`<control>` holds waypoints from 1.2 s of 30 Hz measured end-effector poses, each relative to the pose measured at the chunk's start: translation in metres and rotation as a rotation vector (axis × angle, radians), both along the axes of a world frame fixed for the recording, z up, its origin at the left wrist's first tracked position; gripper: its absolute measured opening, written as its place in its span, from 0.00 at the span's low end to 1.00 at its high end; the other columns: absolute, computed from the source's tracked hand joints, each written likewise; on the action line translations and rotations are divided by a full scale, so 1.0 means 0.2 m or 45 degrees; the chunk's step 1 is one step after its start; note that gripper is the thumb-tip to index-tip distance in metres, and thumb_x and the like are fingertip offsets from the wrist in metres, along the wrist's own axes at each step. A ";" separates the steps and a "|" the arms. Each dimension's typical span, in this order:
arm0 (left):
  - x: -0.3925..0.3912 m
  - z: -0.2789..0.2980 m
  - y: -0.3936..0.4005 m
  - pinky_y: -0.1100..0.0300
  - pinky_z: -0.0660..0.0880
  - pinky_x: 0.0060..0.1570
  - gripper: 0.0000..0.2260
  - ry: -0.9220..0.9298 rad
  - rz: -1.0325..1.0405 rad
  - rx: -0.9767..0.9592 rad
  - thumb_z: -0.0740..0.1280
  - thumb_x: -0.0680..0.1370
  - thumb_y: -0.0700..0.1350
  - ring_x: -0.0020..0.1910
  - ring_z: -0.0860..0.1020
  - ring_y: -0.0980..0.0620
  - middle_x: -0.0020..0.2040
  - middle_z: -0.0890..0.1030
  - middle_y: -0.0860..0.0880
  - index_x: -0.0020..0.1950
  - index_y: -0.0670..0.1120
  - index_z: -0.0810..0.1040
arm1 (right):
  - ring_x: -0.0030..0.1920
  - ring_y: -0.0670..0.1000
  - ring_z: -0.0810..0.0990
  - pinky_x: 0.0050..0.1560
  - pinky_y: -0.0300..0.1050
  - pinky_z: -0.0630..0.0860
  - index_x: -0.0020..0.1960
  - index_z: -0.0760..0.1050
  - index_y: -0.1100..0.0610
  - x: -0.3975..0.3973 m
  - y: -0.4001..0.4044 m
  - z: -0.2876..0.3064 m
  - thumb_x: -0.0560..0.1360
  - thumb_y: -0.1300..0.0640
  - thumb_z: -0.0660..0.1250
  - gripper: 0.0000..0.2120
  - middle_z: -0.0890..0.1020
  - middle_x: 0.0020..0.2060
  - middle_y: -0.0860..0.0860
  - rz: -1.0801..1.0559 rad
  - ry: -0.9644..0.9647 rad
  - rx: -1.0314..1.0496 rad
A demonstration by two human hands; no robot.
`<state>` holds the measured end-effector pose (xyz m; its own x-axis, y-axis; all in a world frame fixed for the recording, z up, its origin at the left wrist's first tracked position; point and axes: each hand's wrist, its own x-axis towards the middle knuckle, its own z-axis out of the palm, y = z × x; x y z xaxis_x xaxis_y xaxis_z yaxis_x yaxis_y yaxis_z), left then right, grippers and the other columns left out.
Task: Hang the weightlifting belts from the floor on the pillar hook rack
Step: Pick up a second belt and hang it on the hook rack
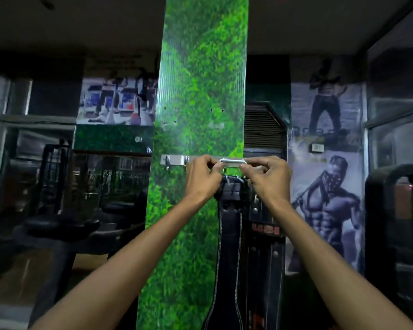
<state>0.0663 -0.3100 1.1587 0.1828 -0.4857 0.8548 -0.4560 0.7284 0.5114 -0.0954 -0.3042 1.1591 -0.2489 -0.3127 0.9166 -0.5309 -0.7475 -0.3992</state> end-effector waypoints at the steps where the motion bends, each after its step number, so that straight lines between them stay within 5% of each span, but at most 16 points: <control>1: -0.03 0.02 -0.03 0.62 0.70 0.36 0.05 -0.043 0.042 0.015 0.69 0.80 0.45 0.36 0.76 0.57 0.37 0.79 0.54 0.47 0.46 0.81 | 0.29 0.35 0.78 0.33 0.22 0.68 0.47 0.88 0.54 -0.02 -0.03 0.02 0.70 0.55 0.80 0.06 0.81 0.35 0.45 -0.029 0.022 0.020; 5: -0.11 0.09 -0.16 0.56 0.69 0.42 0.07 -0.292 0.307 0.097 0.68 0.79 0.48 0.47 0.80 0.46 0.44 0.83 0.47 0.45 0.46 0.80 | 0.35 0.38 0.77 0.38 0.20 0.66 0.46 0.88 0.51 -0.11 -0.17 0.07 0.68 0.55 0.81 0.07 0.85 0.40 0.50 -0.205 0.117 0.059; 8: -0.16 0.12 -0.21 0.52 0.64 0.46 0.06 -0.527 0.572 0.090 0.66 0.75 0.46 0.51 0.76 0.43 0.42 0.80 0.46 0.39 0.47 0.76 | 0.40 0.46 0.79 0.38 0.30 0.67 0.47 0.88 0.51 -0.13 -0.25 0.07 0.69 0.54 0.80 0.08 0.85 0.43 0.51 -0.300 0.163 0.106; 15: -0.21 0.11 -0.31 0.45 0.68 0.59 0.08 -0.802 0.827 0.038 0.69 0.72 0.49 0.60 0.70 0.43 0.56 0.76 0.44 0.47 0.48 0.81 | 0.44 0.53 0.85 0.38 0.40 0.70 0.47 0.87 0.47 -0.13 -0.32 0.05 0.71 0.53 0.78 0.05 0.87 0.47 0.48 -0.550 0.233 0.266; 22: -0.17 0.04 -0.35 0.47 0.67 0.63 0.07 -0.687 0.674 0.002 0.70 0.76 0.50 0.62 0.67 0.44 0.59 0.70 0.46 0.50 0.49 0.78 | 0.48 0.53 0.84 0.41 0.43 0.72 0.53 0.85 0.46 -0.13 -0.29 -0.01 0.75 0.47 0.74 0.08 0.82 0.51 0.46 -0.698 0.375 0.201; 29: -0.03 -0.13 -0.24 0.49 0.72 0.53 0.11 -0.389 0.502 -0.277 0.67 0.70 0.45 0.54 0.73 0.45 0.51 0.72 0.48 0.52 0.48 0.76 | 0.47 0.52 0.84 0.40 0.40 0.69 0.52 0.86 0.47 -0.06 -0.18 -0.17 0.75 0.49 0.72 0.08 0.83 0.47 0.46 -0.419 0.177 0.130; 36: 0.18 -0.49 -0.11 0.48 0.74 0.51 0.11 -0.349 0.378 -0.119 0.68 0.70 0.45 0.52 0.76 0.44 0.50 0.75 0.47 0.51 0.47 0.76 | 0.43 0.48 0.83 0.44 0.44 0.80 0.49 0.86 0.48 0.16 -0.03 -0.44 0.72 0.51 0.73 0.07 0.82 0.43 0.45 -0.198 0.200 0.107</control>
